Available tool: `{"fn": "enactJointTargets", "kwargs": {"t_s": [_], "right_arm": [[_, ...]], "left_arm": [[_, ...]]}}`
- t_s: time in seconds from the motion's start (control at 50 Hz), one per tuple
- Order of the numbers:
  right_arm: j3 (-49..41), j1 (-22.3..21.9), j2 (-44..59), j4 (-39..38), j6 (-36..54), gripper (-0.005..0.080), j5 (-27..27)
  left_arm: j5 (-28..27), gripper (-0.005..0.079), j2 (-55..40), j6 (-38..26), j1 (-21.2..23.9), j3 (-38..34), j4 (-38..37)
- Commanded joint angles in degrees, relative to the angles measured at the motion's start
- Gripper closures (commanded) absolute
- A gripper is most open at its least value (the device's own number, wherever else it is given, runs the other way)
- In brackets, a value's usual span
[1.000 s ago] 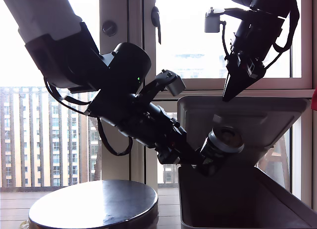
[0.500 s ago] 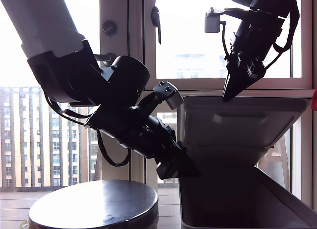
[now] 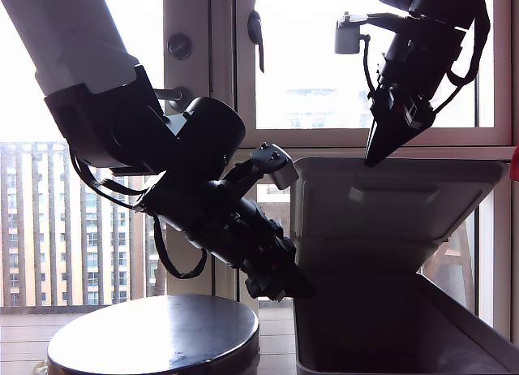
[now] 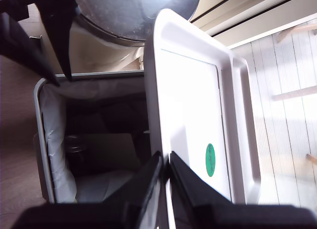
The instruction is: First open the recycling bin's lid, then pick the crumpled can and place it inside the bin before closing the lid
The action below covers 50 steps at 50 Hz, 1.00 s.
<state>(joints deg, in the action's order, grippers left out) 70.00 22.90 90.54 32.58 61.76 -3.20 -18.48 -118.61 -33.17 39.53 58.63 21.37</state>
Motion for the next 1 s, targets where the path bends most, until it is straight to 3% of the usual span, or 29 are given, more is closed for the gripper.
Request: {"fn": "enactJointTargets", "kwargs": {"t_s": [0.0, 0.3, 0.62, 0.84, 0.98], "right_arm": [[0.9, 0.6, -1.1, -0.2, -0.5, 0.0765, -0.9], [0.9, 0.5, -1.1, -0.2, -0.4, 0.0765, -0.8], [0.9, 0.6, -1.1, 1.5, -0.5, 0.0765, -1.0], [0.9, 0.6, -1.1, 5.1, -0.5, 0.0765, -2.7], [0.9, 0.7, -0.9, 6.4, -0.7, 0.0765, -4.6]], "left_arm": [[0.1, 0.0762, 1.3, 0.2, -0.7, -0.2, 0.0], [1.1, 0.0762, 5.6, -0.9, -5.5, -0.2, -8.7], [2.7, 0.0762, 7.2, -2.9, -15.3, -0.2, -18.3], [2.0, 0.0762, 10.0, -2.5, -21.6, -0.2, -18.9], [-0.9, 0.0762, 12.3, 2.3, -24.9, -0.2, -17.6]]}}
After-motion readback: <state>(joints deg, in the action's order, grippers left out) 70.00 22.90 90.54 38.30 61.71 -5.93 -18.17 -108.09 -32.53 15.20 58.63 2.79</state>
